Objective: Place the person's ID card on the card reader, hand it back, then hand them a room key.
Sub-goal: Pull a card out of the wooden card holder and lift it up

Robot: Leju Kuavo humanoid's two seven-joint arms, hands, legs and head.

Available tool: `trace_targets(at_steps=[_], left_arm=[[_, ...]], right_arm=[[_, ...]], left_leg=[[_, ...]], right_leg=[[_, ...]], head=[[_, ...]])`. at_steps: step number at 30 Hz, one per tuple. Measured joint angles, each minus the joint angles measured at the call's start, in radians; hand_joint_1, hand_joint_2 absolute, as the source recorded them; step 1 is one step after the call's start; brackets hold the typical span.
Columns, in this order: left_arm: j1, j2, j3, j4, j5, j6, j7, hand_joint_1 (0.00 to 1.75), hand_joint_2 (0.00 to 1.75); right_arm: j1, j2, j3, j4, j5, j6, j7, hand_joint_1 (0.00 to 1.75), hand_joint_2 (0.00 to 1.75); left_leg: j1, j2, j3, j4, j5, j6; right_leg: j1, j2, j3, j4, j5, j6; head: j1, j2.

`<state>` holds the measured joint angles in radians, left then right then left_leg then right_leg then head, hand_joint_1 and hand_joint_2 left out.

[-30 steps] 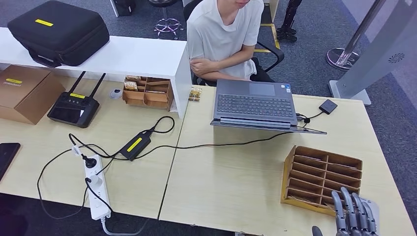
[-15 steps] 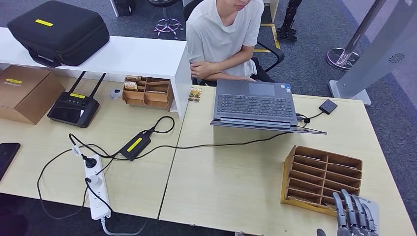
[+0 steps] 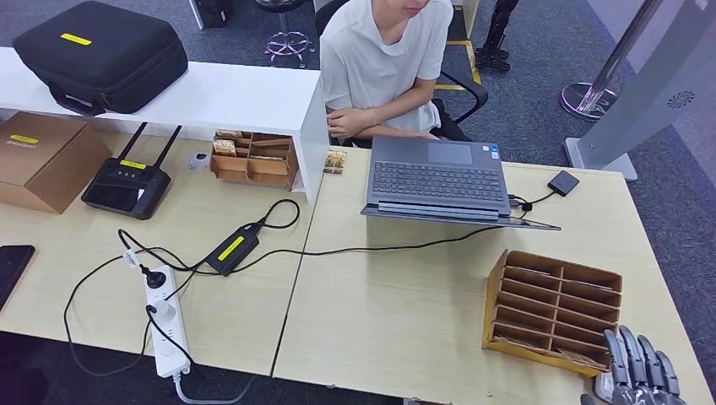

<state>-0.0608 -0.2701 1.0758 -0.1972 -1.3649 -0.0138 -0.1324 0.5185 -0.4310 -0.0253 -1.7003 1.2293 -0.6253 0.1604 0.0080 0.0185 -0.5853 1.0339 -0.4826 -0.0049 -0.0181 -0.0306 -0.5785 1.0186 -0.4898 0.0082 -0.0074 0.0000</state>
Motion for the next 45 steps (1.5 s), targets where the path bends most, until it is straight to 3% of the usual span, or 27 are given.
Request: trace_targets(at_steps=[21, 45], left_arm=[[0.000, 0.000, 0.000, 0.000, -0.006, 0.004, 0.002, 0.00, 1.75], [0.000, 0.000, -0.009, 0.000, -0.027, -0.001, 0.003, 0.00, 1.75]], right_arm=[[-0.001, 0.101, -0.129, 0.027, 0.008, 0.041, -0.101, 0.00, 1.75], [-0.092, 0.149, -0.125, 0.090, 0.038, 0.054, -0.139, 0.00, 1.75]], left_leg=[[0.000, 0.000, 0.000, 0.000, 0.000, 0.000], [0.000, 0.000, 0.000, 0.000, 0.000, 0.000]], right_leg=[[0.000, 0.000, 0.000, 0.000, 0.000, 0.000], [0.000, 0.000, 0.000, 0.000, 0.000, 0.000]], head=[[0.000, 0.000], [0.000, 0.000]])
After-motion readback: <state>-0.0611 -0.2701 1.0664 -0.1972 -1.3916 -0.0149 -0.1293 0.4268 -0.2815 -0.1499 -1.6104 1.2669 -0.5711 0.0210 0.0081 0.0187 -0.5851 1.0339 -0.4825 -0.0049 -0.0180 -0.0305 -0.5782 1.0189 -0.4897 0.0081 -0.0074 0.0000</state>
